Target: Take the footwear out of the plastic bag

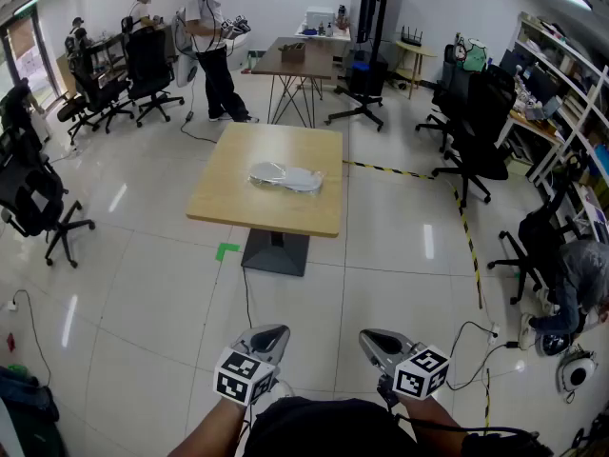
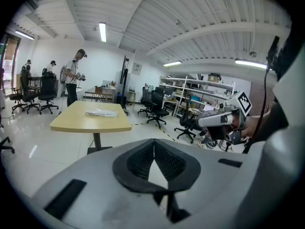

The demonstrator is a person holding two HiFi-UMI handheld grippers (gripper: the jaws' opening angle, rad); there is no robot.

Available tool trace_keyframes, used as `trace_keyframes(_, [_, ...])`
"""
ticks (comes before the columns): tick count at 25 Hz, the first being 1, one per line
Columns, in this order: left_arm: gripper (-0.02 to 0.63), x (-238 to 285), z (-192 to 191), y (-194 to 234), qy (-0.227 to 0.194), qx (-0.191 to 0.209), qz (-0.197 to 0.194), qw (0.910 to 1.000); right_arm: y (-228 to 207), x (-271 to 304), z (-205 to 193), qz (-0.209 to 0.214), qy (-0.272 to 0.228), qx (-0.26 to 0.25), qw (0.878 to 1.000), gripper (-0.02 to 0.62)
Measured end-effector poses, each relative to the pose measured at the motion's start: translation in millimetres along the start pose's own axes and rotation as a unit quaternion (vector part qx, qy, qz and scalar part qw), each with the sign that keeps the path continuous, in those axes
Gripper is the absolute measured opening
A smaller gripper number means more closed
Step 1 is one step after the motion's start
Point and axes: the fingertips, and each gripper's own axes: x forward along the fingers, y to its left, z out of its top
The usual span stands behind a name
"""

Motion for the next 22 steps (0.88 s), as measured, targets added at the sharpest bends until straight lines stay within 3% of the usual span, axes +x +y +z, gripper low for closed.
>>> trace_keyframes(8, [0.008,3,-14,27,0.022,0.018,-0.039,0.9988,7,52,4,-0.015,0.006,0.009,1.0,0.003])
trace_keyframes(11, [0.008,13,-20,34,0.034,0.004,-0.051,0.9981,7,62,3,-0.02,0.027,0.011,0.999,0.003])
trace_keyframes(16, [0.008,30,-11,66,0.026,-0.015,-0.038,0.9988,-19,84,15,-0.031,0.039,0.02,0.999,0.003])
trace_keyframes(22, [0.008,59,17,109,0.03,-0.029,-0.002,0.9991,-53,130,52,0.002,0.037,0.01,0.999,0.003])
